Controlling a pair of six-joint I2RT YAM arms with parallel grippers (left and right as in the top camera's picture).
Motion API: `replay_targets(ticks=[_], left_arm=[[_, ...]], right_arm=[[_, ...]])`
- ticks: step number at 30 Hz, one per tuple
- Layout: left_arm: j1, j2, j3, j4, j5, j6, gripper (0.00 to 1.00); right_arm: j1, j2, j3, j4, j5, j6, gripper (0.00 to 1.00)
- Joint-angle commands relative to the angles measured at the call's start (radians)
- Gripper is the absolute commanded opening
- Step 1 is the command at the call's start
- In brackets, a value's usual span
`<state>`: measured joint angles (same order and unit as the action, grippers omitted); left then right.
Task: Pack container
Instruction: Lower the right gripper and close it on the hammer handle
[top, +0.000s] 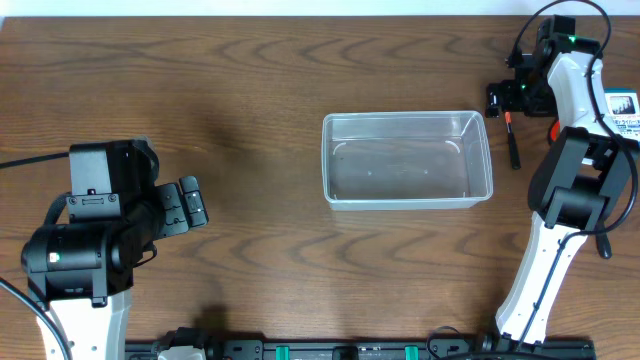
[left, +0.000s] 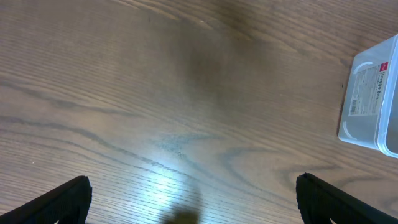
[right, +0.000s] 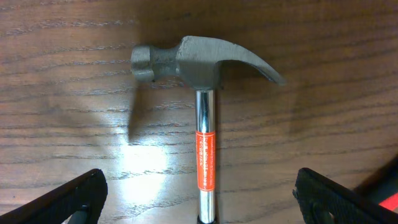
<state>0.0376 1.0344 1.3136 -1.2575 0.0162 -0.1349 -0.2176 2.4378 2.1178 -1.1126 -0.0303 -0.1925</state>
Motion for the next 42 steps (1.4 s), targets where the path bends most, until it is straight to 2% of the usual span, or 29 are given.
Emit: replay_targets(ticks=[1, 34, 42], left_arm=[[0.003, 0.004, 0.017, -0.006, -0.002, -0.01, 0.98], [0.003, 0.004, 0.017, -0.006, -0.001, -0.047, 0.98], [0.003, 0.004, 0.017, -0.021, -0.001, -0.047, 0.98]], right_arm=[[-0.005, 0.016, 0.012, 0.004, -0.012, -0.014, 0.99], [-0.004, 0.059, 0.012, 0.055, -0.012, -0.003, 0.99], [-0.004, 0.061, 0.012, 0.055, -0.012, -0.003, 0.89]])
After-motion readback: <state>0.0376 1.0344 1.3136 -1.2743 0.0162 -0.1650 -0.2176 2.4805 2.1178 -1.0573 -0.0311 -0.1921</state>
